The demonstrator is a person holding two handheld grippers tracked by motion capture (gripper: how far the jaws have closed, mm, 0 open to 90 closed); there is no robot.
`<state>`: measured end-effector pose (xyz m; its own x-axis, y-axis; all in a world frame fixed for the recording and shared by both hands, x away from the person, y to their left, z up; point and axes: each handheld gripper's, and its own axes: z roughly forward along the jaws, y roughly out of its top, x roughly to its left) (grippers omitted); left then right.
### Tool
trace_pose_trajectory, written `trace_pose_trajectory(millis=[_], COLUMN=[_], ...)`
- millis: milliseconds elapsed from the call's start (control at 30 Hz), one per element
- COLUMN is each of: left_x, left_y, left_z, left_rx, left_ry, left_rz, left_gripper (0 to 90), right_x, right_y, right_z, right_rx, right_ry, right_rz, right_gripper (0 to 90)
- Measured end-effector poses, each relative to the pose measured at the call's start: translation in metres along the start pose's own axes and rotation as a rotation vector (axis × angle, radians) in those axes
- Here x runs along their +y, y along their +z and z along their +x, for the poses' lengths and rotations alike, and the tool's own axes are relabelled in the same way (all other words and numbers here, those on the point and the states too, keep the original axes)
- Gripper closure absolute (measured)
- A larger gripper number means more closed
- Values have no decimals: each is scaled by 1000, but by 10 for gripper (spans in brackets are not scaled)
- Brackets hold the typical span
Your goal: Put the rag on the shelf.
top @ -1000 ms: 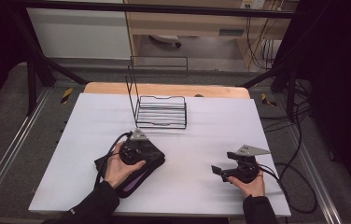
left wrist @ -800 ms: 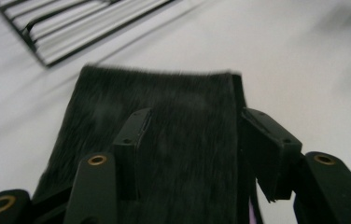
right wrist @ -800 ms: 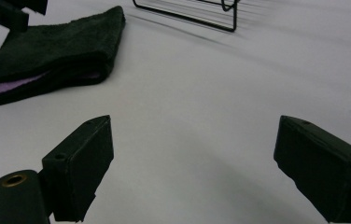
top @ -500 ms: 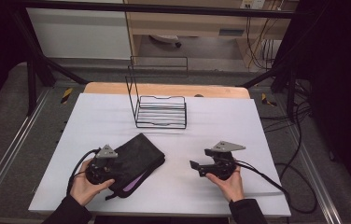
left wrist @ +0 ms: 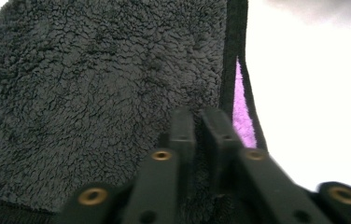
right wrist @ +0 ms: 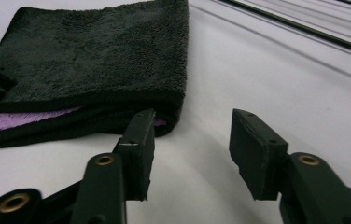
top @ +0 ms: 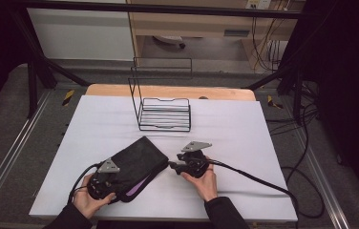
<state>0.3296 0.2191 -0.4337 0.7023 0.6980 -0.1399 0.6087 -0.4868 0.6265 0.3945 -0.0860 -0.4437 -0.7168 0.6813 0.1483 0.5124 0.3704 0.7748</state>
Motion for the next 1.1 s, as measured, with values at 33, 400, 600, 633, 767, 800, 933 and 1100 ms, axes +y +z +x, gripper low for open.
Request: trace_pose_trajectory(millis=[33, 400, 600, 633, 767, 800, 933, 1100], left_x=[0, 2, 2, 2, 1, 1, 8, 12], left_y=[1, -12, -8, -8, -5, -5, -19, -33], left_z=[0, -2, -9, -8, -4, -3, 8, 43], left_rx=[2, -69, -86, -98, -89, -85, -35, 100], left_ry=[-1, -4, -2, -17, -20, -17, -23, -55], left_rz=[5, -42, -29, -38, -28, -28, -101, -152], left_gripper=[866, 900, 900, 900, 890, 875, 620, 449], right_x=[1, 2, 1, -1, -4, -4, -6, -3], right_y=[3, 6, 10, 15, 21, 22, 23, 19], right_z=[1, 3, 4, 3, 3, 3, 4, 2], right_rx=[-4, 1, 2, 5, 15, 21, 51, 31], right_ry=[-2, 0, 22, 32, 37, 37, 25, 8], right_rz=[6, 2, 5, 10, 7, 7, 10, 16], right_gripper=[566, 570, 513, 529, 600, 627, 814, 900])
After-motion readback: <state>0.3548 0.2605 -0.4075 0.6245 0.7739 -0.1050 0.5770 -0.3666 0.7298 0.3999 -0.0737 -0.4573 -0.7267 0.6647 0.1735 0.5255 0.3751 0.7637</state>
